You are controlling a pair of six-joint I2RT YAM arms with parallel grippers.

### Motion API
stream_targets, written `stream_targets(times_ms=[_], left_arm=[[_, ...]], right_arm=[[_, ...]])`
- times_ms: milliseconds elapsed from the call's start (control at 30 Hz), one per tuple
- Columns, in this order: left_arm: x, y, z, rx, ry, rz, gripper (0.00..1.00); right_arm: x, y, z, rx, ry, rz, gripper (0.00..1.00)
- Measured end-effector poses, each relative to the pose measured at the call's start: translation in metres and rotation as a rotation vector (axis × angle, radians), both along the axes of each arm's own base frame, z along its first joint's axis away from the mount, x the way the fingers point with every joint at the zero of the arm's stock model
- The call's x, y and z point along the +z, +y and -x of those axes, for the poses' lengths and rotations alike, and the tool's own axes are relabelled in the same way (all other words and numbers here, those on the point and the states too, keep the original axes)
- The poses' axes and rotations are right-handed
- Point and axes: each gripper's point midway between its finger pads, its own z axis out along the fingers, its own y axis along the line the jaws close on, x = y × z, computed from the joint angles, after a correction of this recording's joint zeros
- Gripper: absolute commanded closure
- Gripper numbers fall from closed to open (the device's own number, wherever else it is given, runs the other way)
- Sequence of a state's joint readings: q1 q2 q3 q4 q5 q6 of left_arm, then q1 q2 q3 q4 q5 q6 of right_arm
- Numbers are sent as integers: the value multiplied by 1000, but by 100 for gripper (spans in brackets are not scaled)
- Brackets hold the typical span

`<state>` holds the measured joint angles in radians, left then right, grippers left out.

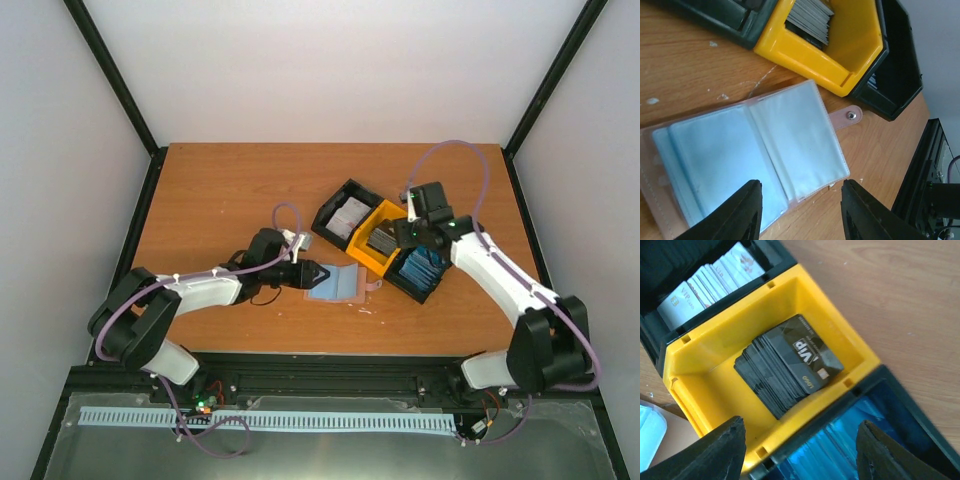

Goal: Put the credit cards into the card holder
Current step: Pick up the credit card from the storage box.

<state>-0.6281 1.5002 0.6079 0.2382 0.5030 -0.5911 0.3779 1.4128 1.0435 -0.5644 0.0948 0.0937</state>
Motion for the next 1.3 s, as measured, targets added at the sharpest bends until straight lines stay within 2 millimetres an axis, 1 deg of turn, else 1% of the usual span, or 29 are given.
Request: stream_targets(times_ms=[67, 100, 167, 233, 300, 367, 467, 500, 567, 633, 733, 800, 867, 967, 1067, 1133, 1233, 1300], left_arm=[[4, -3, -1, -13, -5, -5, 52], [7, -4, -3, -18, -9, -5, 51], [11, -6, -4, -27, -13, -10, 50], [17, -8, -7, -35, -15, -11, 48], [21, -10, -8, -40, -18, -13, 47], [23, -10, -9, -42, -17, -17, 46], [21, -7, -7, -38, -11, -37, 44], [20, -5, -7, -33, -8, -49, 42], [19, -3, -10, -20, -9, -75, 38], [20, 1, -14, -1, -21, -105, 32], [23, 10, -21, 35, -54, -142, 30], [29, 20, -29, 74, -79, -155, 30], [32, 31, -39, 114, -98, -165, 29], [30, 51, -55, 183, -121, -204, 29], [27, 67, -66, 234, -139, -246, 29], [25, 73, -69, 249, -145, -272, 29], [22, 76, -71, 259, -146, -302, 30], [22, 76, -74, 261, -144, -312, 30]], right_arm=[[13, -11, 3, 10, -36, -5, 38], [18, -12, 4, 24, -50, -9, 38], [23, -6, 5, 76, -63, -21, 38], [20, 5, 1, 133, -43, -33, 38], [10, 14, -6, 176, -12, -36, 38], [-6, 19, -10, 205, 28, -29, 38], [-31, 21, -12, 228, 89, -9, 38], [-37, 22, -13, 232, 105, -4, 38], [-46, 23, -15, 234, 124, 2, 37], [-50, 24, -21, 235, 133, 6, 36], [-47, 30, -32, 249, 131, 5, 37], [-43, 34, -42, 266, 120, 9, 37], [-43, 36, -49, 283, 119, 24, 37], [-57, 33, -52, 306, 151, 69, 37], [-73, 28, -51, 323, 200, 123, 38], [-77, 26, -54, 328, 212, 149, 41], [-82, 24, -63, 335, 224, 182, 54], [-84, 24, -69, 337, 227, 196, 55]])
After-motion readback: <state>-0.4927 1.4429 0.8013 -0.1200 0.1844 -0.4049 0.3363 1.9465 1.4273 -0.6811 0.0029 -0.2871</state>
